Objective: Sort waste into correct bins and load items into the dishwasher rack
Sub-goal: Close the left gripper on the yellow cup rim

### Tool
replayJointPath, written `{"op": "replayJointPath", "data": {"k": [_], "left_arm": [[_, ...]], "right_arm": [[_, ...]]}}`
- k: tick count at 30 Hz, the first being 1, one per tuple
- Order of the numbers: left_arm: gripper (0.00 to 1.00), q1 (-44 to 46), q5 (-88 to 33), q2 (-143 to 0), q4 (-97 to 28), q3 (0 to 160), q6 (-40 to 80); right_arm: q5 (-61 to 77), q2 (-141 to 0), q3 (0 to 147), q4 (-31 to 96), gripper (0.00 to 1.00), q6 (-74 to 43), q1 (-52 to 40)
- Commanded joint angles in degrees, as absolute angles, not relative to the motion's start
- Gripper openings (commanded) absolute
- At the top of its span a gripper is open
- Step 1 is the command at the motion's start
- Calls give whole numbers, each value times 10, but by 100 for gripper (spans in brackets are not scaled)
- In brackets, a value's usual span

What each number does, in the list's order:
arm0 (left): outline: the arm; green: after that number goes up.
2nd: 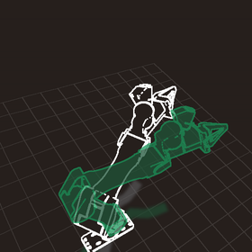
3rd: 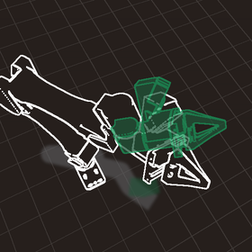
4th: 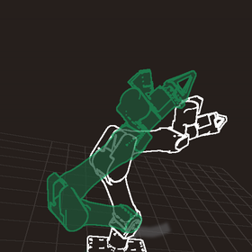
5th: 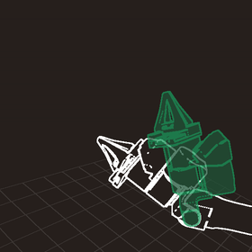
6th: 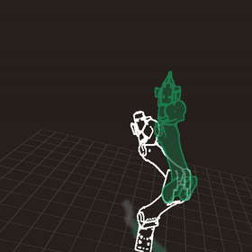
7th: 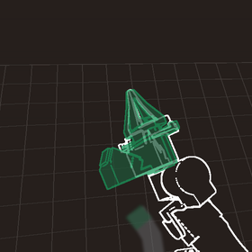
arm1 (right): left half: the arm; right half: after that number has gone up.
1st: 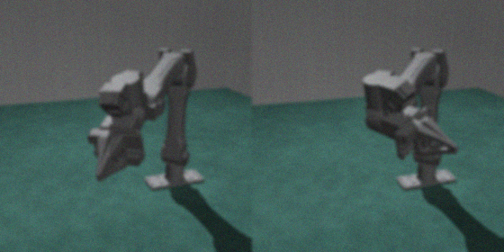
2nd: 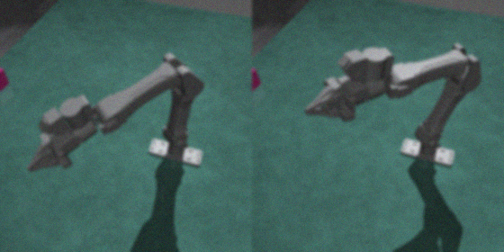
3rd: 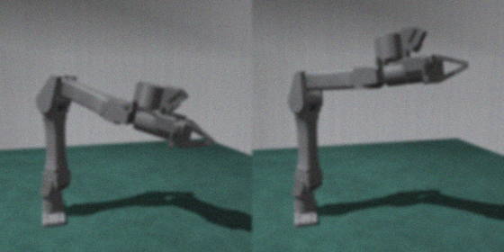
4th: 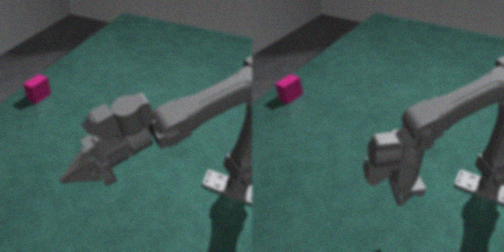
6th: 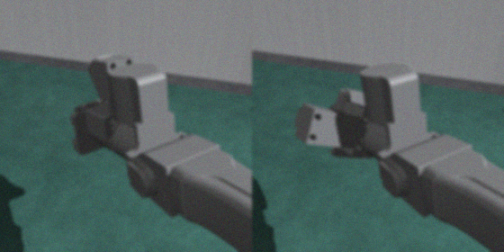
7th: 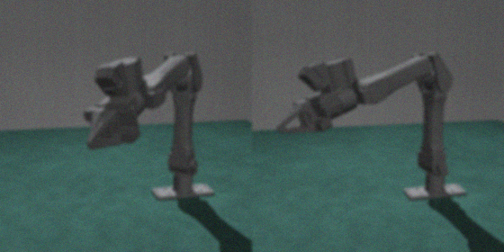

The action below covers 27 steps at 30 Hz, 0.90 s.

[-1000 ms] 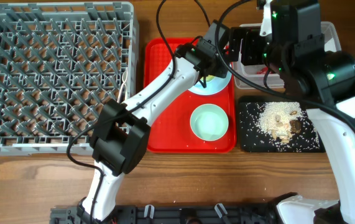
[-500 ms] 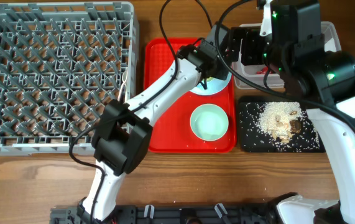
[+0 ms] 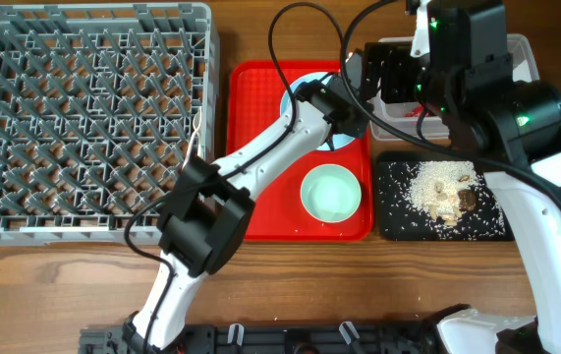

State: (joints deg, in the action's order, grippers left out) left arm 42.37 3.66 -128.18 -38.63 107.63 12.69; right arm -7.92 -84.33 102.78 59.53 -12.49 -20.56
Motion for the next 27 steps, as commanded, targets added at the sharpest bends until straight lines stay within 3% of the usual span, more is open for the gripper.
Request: {"op": "replayJointPath", "data": {"k": [1,9,14,23,27], "left_arm": [[25,421,72,-1303,-388,1078,118],[17,421,166,-1303,-383,1078,105],[24,421,166,-1281,-383,1078,105],[24,421,164,-1266,-390,1078,105],[29,421,164,-1255,-395,1078,105]], "right_arm": [[-76,-850,1026,594,100,-120,-204],[-76,-850,1026,594,100,-120,-204],[-76,-850,1026,594,100,-120,-204],[-76,-850,1026,594,100,-120,-204],[-76,-850,1026,594,100,-120,-204]]}}
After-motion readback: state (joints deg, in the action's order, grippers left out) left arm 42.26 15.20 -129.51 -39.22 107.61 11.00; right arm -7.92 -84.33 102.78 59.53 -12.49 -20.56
